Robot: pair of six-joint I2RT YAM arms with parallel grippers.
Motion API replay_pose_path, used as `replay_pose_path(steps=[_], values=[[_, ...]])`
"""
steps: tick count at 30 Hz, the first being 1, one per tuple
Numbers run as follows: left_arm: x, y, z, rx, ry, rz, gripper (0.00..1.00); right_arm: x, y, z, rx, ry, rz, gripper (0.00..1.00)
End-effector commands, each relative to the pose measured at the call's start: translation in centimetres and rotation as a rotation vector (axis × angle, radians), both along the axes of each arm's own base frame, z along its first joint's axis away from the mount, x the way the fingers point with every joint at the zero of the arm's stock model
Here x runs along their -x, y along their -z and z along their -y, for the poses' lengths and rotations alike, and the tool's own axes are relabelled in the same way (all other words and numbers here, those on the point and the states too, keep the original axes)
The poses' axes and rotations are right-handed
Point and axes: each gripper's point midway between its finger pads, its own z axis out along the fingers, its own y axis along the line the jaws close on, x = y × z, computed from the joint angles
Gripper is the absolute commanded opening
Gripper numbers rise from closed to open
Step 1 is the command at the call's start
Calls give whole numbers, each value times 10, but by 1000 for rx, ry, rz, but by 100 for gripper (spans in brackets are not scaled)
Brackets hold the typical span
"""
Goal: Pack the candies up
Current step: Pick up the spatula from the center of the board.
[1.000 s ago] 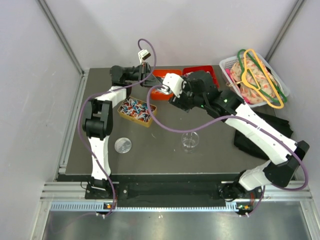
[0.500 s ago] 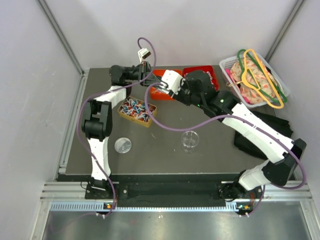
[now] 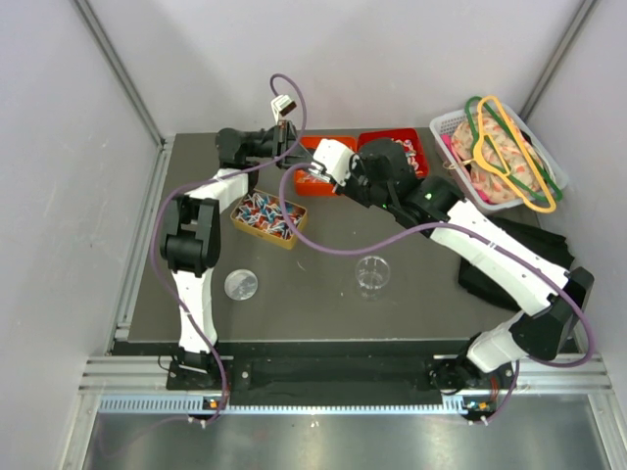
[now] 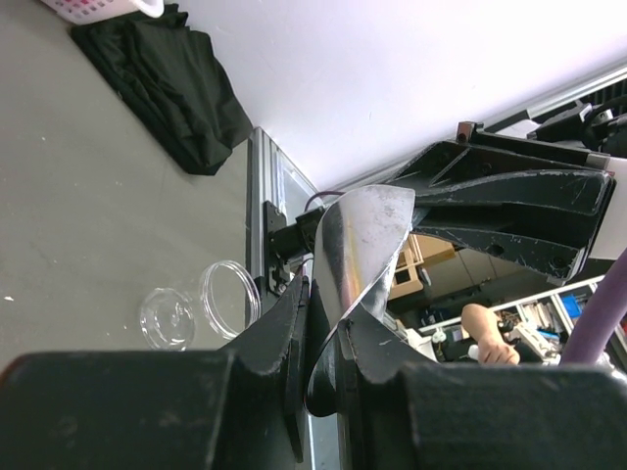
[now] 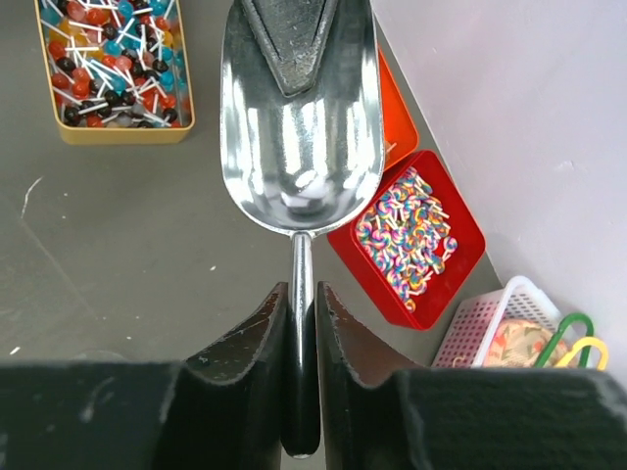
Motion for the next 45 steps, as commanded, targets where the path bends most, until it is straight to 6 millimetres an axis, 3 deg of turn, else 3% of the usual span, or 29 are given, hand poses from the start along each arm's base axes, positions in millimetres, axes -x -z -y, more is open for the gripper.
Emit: replay_pose_path(steps=[1, 3, 9, 32, 45], values=[[39, 3, -14, -61, 111, 464, 0, -1, -44, -7, -96, 0, 86, 18], [38, 4, -14, -62, 111, 463, 0, 1, -44, -8, -102, -6, 80, 29], [38, 8, -13, -62, 113, 451, 0, 2, -48, -10, -115, -19, 77, 31], [43, 8, -6, -57, 132, 451, 0, -5, -46, -24, -116, -29, 82, 24], [40, 5, -6, -57, 131, 456, 0, -7, -42, -21, -99, -17, 96, 18]])
